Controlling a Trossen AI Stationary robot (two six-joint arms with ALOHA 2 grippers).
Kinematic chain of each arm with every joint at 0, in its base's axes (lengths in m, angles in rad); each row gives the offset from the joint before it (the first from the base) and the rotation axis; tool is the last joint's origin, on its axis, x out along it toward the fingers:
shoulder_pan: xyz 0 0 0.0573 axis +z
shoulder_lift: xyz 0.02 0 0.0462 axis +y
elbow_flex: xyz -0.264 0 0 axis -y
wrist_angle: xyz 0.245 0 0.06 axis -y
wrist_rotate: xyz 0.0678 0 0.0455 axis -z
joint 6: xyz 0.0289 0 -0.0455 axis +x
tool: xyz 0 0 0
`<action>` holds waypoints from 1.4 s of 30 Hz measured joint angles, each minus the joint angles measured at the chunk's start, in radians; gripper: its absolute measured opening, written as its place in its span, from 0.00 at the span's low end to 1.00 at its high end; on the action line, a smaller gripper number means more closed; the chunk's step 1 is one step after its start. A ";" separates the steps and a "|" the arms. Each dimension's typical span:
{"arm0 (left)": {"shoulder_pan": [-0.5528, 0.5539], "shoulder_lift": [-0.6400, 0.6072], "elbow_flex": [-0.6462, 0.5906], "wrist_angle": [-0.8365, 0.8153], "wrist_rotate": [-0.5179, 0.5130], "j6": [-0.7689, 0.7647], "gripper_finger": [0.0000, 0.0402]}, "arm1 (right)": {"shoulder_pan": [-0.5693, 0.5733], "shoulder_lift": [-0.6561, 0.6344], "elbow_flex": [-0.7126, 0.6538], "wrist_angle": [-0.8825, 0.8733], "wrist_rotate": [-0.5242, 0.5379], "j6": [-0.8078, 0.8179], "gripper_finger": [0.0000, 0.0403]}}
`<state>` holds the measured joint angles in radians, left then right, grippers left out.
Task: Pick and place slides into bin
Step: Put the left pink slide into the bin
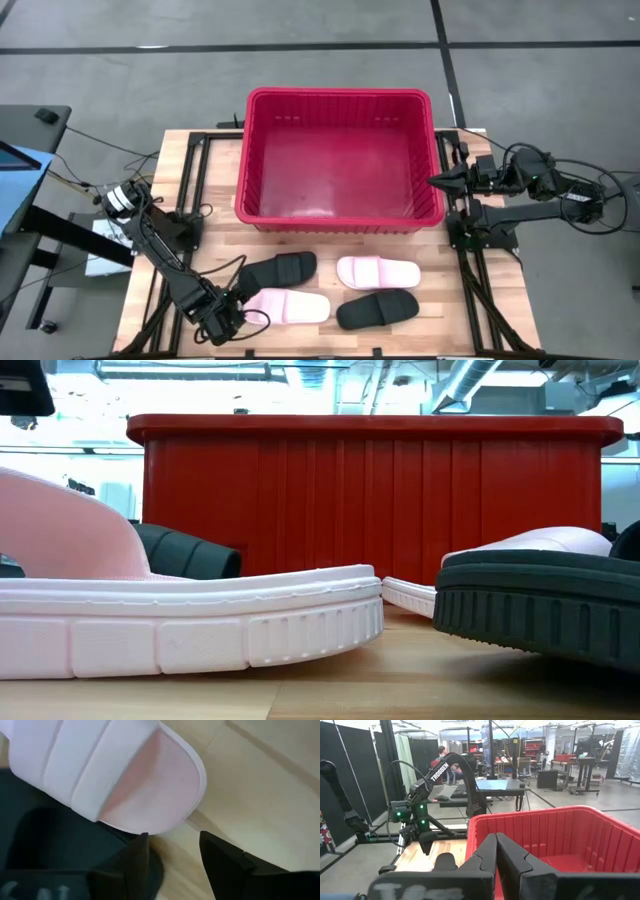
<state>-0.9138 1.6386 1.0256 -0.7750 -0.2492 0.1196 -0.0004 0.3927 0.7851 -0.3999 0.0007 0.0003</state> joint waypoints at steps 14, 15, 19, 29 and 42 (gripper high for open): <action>0.000 0.000 0.000 0.056 -0.025 0.065 0.42 | 0.000 0.000 0.000 0.000 0.000 0.000 0.00; 0.000 0.000 0.000 0.056 -0.025 0.070 0.42 | 0.000 0.000 0.000 0.000 0.000 0.000 0.00; 0.000 0.007 0.000 0.057 -0.025 0.080 0.42 | 0.000 0.000 0.000 0.000 0.000 0.000 0.00; -0.018 0.111 -0.001 0.091 -0.049 0.147 0.42 | 0.000 0.000 0.000 0.000 0.000 0.000 0.00; -0.015 0.115 -0.001 0.097 -0.045 0.133 0.31 | 0.000 0.000 0.000 0.000 0.000 0.000 0.00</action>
<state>-0.9288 1.7535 1.0248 -0.6785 -0.2944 0.2527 -0.0002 0.3927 0.7849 -0.4000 0.0009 0.0002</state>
